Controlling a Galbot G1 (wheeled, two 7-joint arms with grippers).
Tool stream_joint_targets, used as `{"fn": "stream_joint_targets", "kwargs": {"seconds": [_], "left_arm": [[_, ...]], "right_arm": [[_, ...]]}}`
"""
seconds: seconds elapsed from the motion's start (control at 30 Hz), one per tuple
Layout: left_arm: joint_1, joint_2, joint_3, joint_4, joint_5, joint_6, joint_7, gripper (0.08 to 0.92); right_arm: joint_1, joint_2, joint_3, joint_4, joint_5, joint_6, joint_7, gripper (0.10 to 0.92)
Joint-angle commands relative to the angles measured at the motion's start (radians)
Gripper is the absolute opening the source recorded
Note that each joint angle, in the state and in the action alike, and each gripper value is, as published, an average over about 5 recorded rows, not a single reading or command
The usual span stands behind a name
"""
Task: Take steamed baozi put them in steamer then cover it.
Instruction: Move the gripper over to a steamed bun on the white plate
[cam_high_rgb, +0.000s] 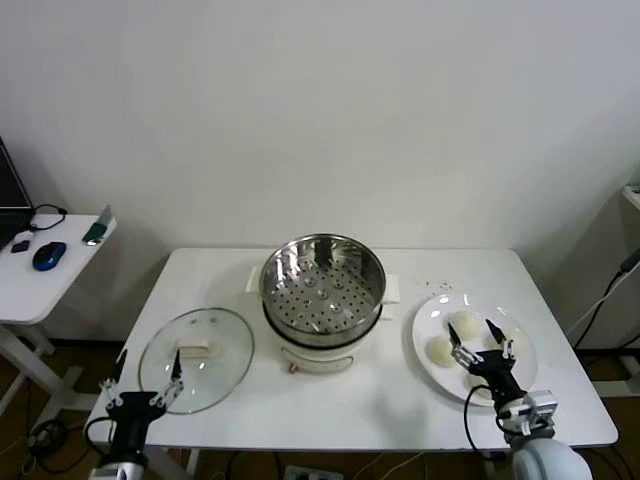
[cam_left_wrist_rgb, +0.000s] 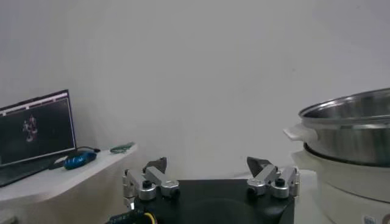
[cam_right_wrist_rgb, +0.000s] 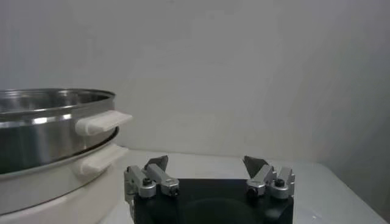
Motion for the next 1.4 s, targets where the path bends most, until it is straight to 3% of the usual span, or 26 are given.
{"fn": "stream_joint_targets", "kwargs": {"seconds": [0.03, 0.37, 0.6, 0.8, 1.0, 1.4], "left_arm": [[-0.006, 0.008, 0.004, -0.001, 0.008, 0.011, 0.006, 0.823], [-0.035, 0.03, 0.028, 0.005, 0.029, 0.033, 0.005, 0.823], [-0.066, 0.052, 0.043, 0.018, 0.034, 0.051, 0.008, 0.823], [-0.071, 0.064, 0.047, 0.02, 0.03, 0.056, 0.008, 0.823], [-0.082, 0.068, 0.047, 0.026, 0.029, 0.068, 0.007, 0.823], [-0.092, 0.063, 0.038, 0.026, 0.029, 0.079, 0.003, 0.823]], "right_arm": [[0.052, -0.115, -0.004, -0.031, -0.046, -0.053, -0.049, 0.823], [0.406, -0.643, -0.28, -0.232, -0.08, -0.177, -0.509, 0.823], [0.734, -0.782, -0.62, -0.375, -0.182, -0.129, -0.775, 0.823], [1.128, -0.759, -1.049, -0.491, -0.304, -0.061, -0.874, 0.823], [1.456, -0.637, -1.466, -0.612, -0.313, -0.034, -0.903, 0.823], [1.573, -0.377, -1.658, -0.85, -0.307, -0.024, -0.893, 0.823]]}}
